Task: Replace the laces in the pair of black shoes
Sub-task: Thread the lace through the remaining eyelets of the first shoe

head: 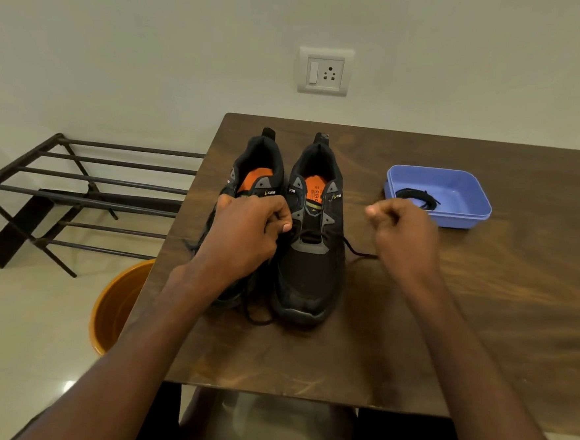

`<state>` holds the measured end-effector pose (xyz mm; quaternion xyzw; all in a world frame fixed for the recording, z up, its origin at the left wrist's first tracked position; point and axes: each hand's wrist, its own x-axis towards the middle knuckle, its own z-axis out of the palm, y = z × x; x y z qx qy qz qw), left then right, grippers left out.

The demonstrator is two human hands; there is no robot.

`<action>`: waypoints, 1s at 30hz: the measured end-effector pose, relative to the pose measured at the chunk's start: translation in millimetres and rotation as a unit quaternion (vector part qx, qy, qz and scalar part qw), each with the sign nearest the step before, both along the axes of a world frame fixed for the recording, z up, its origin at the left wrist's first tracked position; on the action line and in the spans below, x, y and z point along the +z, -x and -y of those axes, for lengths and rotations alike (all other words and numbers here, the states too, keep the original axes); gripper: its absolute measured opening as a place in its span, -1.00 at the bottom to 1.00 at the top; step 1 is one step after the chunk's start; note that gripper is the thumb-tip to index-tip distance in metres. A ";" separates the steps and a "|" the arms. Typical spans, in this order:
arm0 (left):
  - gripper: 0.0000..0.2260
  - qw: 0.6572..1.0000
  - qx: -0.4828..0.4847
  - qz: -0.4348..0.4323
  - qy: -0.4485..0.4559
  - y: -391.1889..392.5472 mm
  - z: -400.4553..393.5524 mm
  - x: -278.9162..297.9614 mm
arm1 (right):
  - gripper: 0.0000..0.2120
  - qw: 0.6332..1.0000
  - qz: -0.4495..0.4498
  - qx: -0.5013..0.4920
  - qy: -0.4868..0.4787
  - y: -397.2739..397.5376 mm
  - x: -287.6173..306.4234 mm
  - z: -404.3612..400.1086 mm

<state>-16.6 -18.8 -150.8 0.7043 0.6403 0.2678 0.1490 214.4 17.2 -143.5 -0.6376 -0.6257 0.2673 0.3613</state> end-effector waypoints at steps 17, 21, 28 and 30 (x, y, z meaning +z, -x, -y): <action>-0.82 1.000 -0.004 -0.015 -0.007 0.7 -0.3 -3.6 | -0.97 0.981 -0.053 -0.165 -0.093 -23.9 0.2 -10.7; -0.85 1.000 -0.007 -0.004 0.004 2.2 -1.0 -3.8 | -0.71 0.987 0.132 -0.021 -0.094 -10.2 -3.8 0.5; -0.85 1.000 -0.004 -0.004 0.001 1.9 0.6 -2.1 | -0.86 0.995 0.060 0.075 0.016 12.3 -5.8 3.1; -0.85 1.000 -0.005 -0.003 0.001 1.5 0.9 -1.3 | -0.91 0.998 -0.008 -0.053 -0.021 -4.5 -5.3 -4.4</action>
